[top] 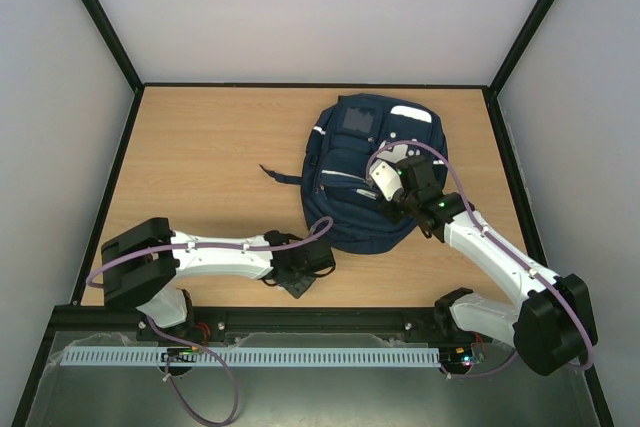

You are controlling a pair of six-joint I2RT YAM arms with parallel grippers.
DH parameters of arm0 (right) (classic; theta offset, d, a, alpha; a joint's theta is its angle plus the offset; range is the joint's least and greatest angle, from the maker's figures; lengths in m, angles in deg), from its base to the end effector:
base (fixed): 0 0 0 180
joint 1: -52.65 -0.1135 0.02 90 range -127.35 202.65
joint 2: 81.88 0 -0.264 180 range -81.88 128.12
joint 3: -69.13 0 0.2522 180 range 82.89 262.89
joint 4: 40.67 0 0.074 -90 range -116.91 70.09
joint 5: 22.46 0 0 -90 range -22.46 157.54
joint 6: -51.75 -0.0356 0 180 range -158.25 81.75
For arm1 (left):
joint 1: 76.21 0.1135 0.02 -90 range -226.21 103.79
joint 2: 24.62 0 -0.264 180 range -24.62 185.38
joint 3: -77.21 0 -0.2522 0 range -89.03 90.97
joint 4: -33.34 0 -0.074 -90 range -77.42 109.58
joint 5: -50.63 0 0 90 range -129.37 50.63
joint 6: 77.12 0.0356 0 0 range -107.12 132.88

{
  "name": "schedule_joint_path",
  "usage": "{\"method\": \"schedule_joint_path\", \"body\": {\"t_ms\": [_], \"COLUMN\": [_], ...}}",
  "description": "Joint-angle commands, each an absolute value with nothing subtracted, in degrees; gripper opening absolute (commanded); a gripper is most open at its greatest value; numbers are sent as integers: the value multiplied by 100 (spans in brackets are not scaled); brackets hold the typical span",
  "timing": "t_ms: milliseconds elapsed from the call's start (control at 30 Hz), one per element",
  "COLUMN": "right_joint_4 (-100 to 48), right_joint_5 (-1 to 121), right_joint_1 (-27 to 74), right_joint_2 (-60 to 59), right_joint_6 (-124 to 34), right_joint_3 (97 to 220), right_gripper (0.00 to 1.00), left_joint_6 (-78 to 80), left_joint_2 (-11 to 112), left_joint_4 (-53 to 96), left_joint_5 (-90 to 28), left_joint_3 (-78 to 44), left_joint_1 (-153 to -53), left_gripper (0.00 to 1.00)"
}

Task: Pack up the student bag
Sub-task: Pick up the stationery from the center of the board, then place the stationery in the student bag.

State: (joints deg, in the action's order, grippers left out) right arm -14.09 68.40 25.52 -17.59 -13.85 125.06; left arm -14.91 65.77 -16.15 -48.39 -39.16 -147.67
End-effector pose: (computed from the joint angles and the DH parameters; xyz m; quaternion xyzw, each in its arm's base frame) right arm 0.2181 0.1112 0.2519 -0.3823 0.8001 0.0044 0.4622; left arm 0.0921 -0.2570 0.1579 0.3594 0.9222 -0.0403 0.1368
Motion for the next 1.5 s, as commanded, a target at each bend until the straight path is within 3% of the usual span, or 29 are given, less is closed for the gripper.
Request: {"method": "schedule_joint_path", "body": {"t_ms": [0,67,200,267,800,1033,1367,1467], "right_joint_4": [-1268,-1267,-1276,-1270,-1368,-1416,-1058,-935], "right_joint_5": [6674,6687,6692,6692,6880,6933,6685,6739], "right_joint_1": [2505,2505,2505,2505,2505,2505,2505,2505], "right_joint_2": [-1826,-1829,-1828,-1825,-1877,-1806,-1202,-1060], "right_joint_6": [-1409,-1408,-1408,-1401,-1466,-1616,-1669,-1693], "right_joint_3": [12438,12438,12433,12434,12433,12543,13443,13721], "right_gripper": [23,23,23,23,22,16,10,7], "left_joint_6": [-1559,-1692,-1890,-1933,-1784,-1531,-2107,-2736], "left_joint_2": [6719,6744,6713,6679,6654,6555,6323,6302], "left_joint_4": [-1577,-1603,-1738,-1801,-1938,-1812,376,1435], "left_joint_5": [-4459,-4366,-4349,-4367,-4333,-4355,-3581,-2844], "left_joint_3": [-3944,-3952,-3938,-3937,-3635,-3186,-2511,-2685], "left_joint_1": [-14788,-14792,-14784,-14780,-14784,-14580,-13545,-13330], "left_gripper": [23,25,38,39,19,17,18,17]}}
